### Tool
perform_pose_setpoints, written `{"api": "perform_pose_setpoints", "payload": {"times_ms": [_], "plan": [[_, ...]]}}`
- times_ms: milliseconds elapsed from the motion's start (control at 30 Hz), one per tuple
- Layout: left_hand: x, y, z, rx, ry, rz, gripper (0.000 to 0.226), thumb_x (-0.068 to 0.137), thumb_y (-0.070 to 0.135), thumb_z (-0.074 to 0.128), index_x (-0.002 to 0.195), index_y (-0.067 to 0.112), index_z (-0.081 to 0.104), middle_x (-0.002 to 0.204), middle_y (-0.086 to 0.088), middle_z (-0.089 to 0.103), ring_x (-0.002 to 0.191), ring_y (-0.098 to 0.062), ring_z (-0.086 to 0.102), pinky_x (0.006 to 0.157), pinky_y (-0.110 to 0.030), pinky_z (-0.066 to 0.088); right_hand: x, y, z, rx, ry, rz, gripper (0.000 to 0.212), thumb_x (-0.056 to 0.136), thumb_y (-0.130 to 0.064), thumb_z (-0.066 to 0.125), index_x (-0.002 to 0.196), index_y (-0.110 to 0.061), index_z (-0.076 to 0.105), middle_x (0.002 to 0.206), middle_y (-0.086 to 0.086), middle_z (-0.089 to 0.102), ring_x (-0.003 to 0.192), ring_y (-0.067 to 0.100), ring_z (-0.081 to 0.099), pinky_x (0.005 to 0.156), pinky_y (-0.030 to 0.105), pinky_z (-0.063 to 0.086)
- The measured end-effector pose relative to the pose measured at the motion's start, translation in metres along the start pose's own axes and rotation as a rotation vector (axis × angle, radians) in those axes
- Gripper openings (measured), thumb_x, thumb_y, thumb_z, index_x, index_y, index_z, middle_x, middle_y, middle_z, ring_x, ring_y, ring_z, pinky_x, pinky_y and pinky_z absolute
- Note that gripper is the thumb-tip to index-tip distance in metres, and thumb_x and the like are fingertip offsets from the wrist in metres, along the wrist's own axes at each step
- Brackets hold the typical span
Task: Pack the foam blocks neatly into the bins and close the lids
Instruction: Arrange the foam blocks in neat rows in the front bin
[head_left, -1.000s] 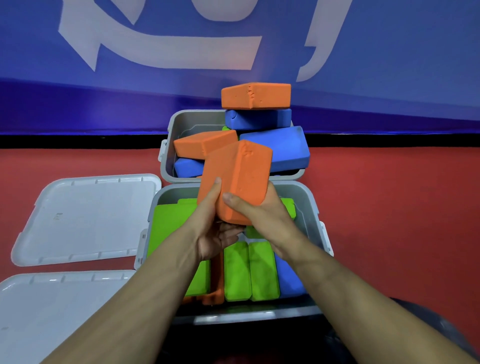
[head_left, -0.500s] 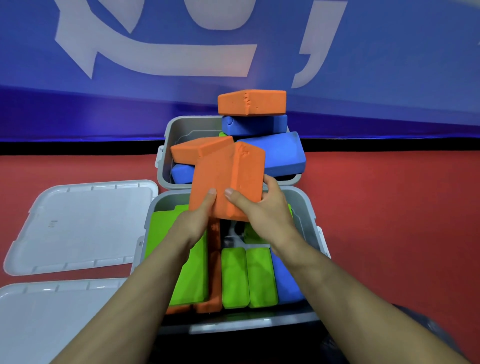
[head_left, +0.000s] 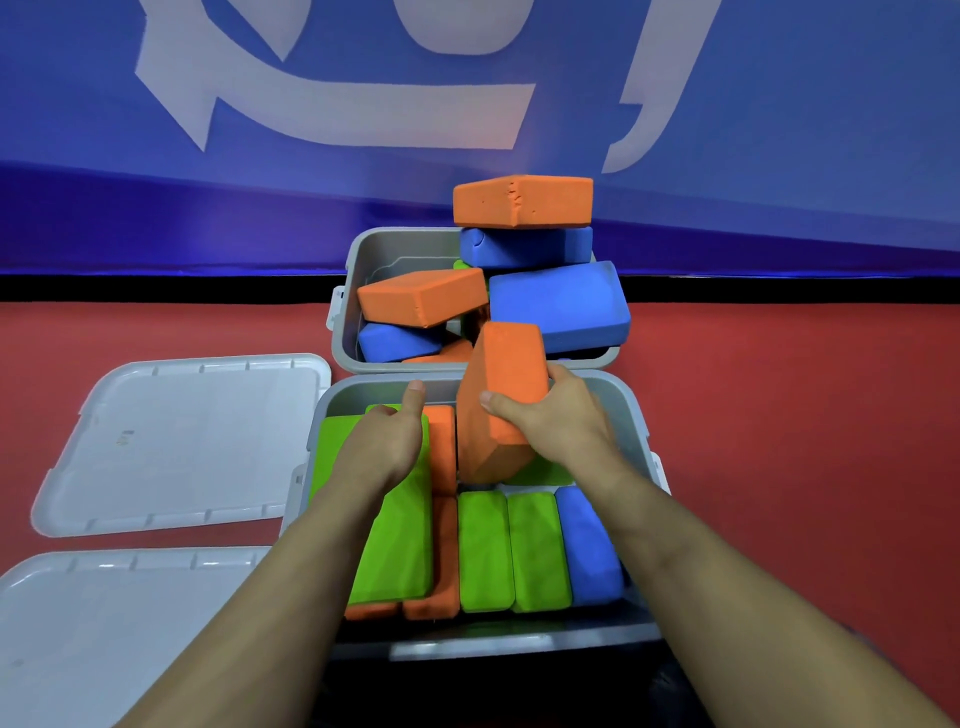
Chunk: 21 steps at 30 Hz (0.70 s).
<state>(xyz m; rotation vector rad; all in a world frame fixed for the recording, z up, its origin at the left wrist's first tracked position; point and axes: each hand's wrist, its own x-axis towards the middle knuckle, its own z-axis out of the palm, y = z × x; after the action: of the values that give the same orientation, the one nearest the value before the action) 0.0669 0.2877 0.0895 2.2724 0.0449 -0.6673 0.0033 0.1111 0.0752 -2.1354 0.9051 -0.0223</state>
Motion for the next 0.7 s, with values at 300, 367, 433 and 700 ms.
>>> {"api": "perform_pose_setpoints", "payload": {"times_ms": [300,367,433,700], "plan": [[0.001,-0.011,-0.016,-0.044,0.005,-0.066,0.077,0.103,0.063,0.026,0.143,0.002,0.051,0.147,-0.016,0.052,0.131,-0.033,0.051,0.113,-0.047,0.038,0.014,0.001,0.034,-0.130,-0.046,0.068,0.075,0.064,-0.072,0.076,0.119,-0.023,0.059,0.116,0.006,0.069,0.109,0.033,0.063,0.082,0.037,0.049],[0.000,-0.012,-0.018,-0.048,0.007,-0.070,0.076,0.104,0.062,0.026,0.144,0.002,0.049,0.149,-0.016,0.051,0.133,-0.033,0.050,0.113,-0.045,0.038,0.016,0.003,0.044,-0.137,-0.056,0.092,0.076,0.065,-0.072,0.077,0.119,-0.022,0.058,0.117,0.007,0.068,0.109,0.034,0.063,0.086,0.038,0.052],[0.001,-0.014,-0.021,-0.062,0.017,-0.068,0.075,0.105,0.061,0.026,0.145,0.001,0.048,0.151,-0.017,0.050,0.135,-0.033,0.048,0.113,-0.045,0.037,0.018,0.007,0.053,-0.151,-0.059,0.101,0.080,0.066,-0.071,0.077,0.124,-0.022,0.054,0.120,0.008,0.068,0.111,0.034,0.063,0.089,0.040,0.052],[0.000,-0.017,-0.032,-0.143,0.031,-0.059,0.070,0.104,0.061,0.029,0.138,0.006,0.055,0.140,-0.016,0.057,0.127,-0.032,0.053,0.111,-0.046,0.040,0.030,0.034,0.105,-0.335,-0.180,0.039,0.094,0.087,-0.071,0.057,0.157,-0.048,-0.002,0.132,0.017,0.063,0.119,0.038,0.060,0.093,0.042,0.050]]}}
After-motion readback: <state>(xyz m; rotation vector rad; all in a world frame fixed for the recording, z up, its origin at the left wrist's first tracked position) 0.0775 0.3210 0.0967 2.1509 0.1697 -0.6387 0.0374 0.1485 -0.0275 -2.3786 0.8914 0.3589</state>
